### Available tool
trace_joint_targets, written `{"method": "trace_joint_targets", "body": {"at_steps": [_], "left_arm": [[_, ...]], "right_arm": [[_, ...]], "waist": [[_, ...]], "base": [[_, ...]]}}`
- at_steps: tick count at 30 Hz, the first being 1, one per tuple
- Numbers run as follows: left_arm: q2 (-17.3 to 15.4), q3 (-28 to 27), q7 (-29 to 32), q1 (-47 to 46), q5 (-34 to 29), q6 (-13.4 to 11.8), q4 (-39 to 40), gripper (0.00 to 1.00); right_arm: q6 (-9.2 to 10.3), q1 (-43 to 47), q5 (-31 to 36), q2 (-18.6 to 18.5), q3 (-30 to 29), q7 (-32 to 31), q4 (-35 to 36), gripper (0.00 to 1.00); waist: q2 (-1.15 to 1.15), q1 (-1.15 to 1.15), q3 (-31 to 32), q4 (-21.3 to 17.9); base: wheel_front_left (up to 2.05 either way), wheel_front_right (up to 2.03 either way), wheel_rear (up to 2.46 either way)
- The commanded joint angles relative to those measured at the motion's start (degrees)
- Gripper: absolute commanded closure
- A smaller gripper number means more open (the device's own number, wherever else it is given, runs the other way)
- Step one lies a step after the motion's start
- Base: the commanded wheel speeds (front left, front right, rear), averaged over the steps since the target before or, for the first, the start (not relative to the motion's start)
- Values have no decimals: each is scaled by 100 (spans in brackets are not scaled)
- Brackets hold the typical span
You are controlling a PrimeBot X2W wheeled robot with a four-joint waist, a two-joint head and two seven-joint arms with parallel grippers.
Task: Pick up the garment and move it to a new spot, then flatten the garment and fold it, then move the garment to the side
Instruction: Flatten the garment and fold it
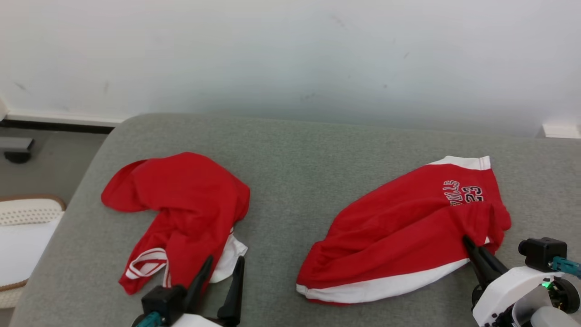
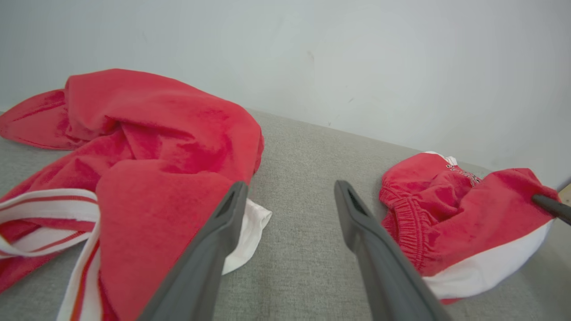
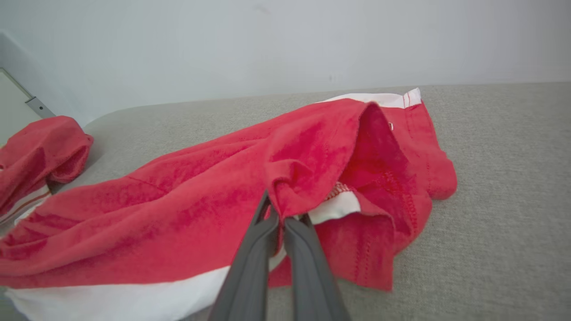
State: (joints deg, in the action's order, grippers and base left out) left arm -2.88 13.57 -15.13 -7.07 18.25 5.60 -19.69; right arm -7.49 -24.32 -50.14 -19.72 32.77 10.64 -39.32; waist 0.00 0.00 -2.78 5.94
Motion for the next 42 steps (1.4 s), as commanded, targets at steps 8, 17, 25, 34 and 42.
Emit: {"method": "trace_joint_targets", "body": {"at_steps": [8,17,25,34,42], "left_arm": [[-17,-119,-2,163,38,17,38,0],[-13,-169,-2,206,76,7,41,0],[-11,-125,-2,90,80,35,-45,0],[-10,-212,-2,145,-18,48,-34,0],[-11,-249,-2,203,-40,71,103,0]], "right_arm": [[0,603,-653,-992,43,-1531,1652,100],[0,1502,-1056,-1573,-478,-3150,2576,100],[-1,1870,-627,-971,-1053,-3726,2284,0],[-1,1723,385,-519,-2146,-2929,2481,0],[-1,1780,1503,278,-3016,-1315,3063,0]], "waist": [[0,0,145,-540],[0,0,191,-781],[0,0,149,-859],[0,0,221,-916],[0,0,325,-929]], "base": [[0,0,0],[0,0,0],[0,0,0],[0,0,0],[0,0,0]]}}
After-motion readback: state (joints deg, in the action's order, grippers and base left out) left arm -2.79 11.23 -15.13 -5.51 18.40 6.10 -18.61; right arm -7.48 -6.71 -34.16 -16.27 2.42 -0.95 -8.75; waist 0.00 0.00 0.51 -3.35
